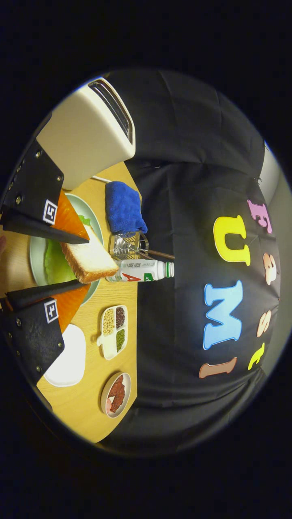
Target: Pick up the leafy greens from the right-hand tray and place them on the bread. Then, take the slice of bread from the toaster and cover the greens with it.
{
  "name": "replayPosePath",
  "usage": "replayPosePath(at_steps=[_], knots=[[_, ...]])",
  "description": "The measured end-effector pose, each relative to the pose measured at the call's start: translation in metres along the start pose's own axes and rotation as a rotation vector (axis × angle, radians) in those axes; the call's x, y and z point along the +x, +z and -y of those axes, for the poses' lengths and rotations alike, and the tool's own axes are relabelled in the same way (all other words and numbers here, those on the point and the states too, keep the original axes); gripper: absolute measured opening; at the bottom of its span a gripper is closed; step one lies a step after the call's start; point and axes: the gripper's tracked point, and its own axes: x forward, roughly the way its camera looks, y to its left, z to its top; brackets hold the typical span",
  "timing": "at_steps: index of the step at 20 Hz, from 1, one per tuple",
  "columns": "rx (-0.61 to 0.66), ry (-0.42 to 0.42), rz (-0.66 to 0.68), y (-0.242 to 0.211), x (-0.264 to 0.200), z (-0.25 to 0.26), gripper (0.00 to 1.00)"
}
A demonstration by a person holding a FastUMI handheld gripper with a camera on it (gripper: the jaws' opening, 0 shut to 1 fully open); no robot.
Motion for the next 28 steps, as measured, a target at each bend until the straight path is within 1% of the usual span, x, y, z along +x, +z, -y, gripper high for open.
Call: replayPosePath(at_steps=[1,3,5,6,10,12,14,18,20,23,24,27,28], knots=[[-0.007,-0.016,0.016,0.004,-0.001,0.007,0.61],[-0.005,-0.019,0.032,0.009,-0.004,0.014,0.61],[0.009,0.015,0.057,0.016,-0.015,0.019,0.61],[0.012,0.03,0.081,0.021,-0.023,0.024,0.61],[-0.005,0.037,0.175,0.036,-0.065,0.061,0.61],[-0.018,0.02,0.224,0.043,-0.084,0.083,0.61],[-0.036,-0.025,0.258,0.046,-0.098,0.107,0.61],[-0.041,-0.033,0.268,0.043,-0.115,0.132,0.61],[-0.045,-0.047,0.279,0.042,-0.122,0.154,0.61],[-0.058,-0.035,0.299,0.037,-0.131,0.181,0.61],[-0.058,-0.034,0.285,0.034,-0.132,0.192,0.61],[-0.027,0.019,0.249,0.025,-0.133,0.215,0.61],[-0.02,0.064,0.247,0.024,-0.134,0.217,0.73]])
